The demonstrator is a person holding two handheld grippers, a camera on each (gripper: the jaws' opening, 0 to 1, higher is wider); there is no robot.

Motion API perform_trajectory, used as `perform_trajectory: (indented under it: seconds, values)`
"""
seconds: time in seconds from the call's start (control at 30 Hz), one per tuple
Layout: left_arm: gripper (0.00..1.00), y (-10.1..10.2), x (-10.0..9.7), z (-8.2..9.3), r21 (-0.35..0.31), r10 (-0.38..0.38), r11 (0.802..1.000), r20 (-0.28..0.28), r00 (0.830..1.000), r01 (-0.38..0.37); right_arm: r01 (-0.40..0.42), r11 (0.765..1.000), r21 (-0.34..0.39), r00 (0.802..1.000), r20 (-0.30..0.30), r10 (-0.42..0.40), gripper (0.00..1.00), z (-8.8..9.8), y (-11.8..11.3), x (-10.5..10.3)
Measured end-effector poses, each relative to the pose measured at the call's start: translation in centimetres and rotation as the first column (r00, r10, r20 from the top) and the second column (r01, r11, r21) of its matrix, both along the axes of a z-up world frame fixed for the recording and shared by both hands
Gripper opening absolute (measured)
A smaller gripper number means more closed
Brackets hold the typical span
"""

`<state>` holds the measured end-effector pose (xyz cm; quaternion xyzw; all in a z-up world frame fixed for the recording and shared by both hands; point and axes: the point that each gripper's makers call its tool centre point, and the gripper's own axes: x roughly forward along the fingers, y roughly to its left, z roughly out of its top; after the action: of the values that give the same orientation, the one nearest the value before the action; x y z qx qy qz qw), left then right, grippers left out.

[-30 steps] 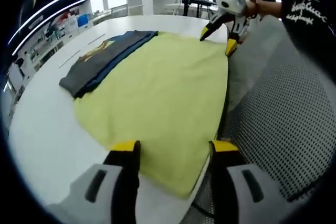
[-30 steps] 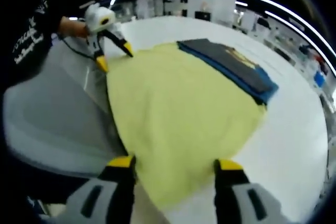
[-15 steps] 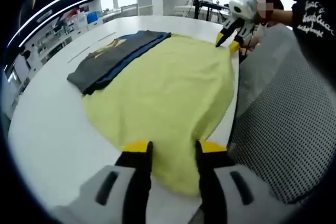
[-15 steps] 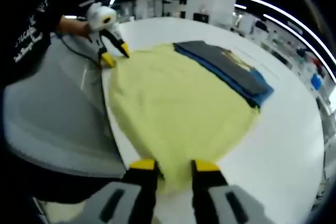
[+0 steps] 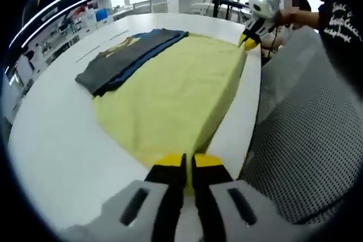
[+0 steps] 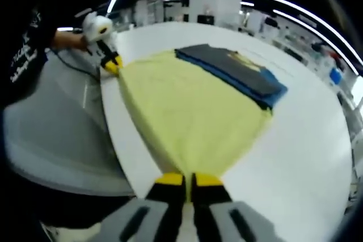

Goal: Fold the garment on the visible template until the final outline fits inside the template.

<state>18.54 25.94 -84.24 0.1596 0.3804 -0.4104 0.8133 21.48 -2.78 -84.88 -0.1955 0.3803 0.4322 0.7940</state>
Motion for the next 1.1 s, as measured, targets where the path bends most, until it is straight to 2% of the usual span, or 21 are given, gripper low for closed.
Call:
perform_trajectory:
  seconds: [0.3,0.47,1.1]
  values:
    - [0.0,0.1,-0.8,0.4,0.011,-0.015,1.0,-0.02,1.0,0.015,0.004,0.999,0.031,1.0,-0.021,-0.004,0.0,0.6,0.0,-0.7]
    - [0.0,0.1,-0.8,1.4,-0.025,0.017,1.0,-0.02,1.0,-0.018,0.01,0.999,0.04,1.0,-0.021,-0.01,0.0,1.0,0.1,-0.9]
    - [0.0,-0.1,-2.2,2.4,-0.058,0.074,0.995,-0.054,0.996,-0.077,0.042,0.995,0.091,0.999,-0.036,-0.039,0.0,2.9,0.1,-2.0]
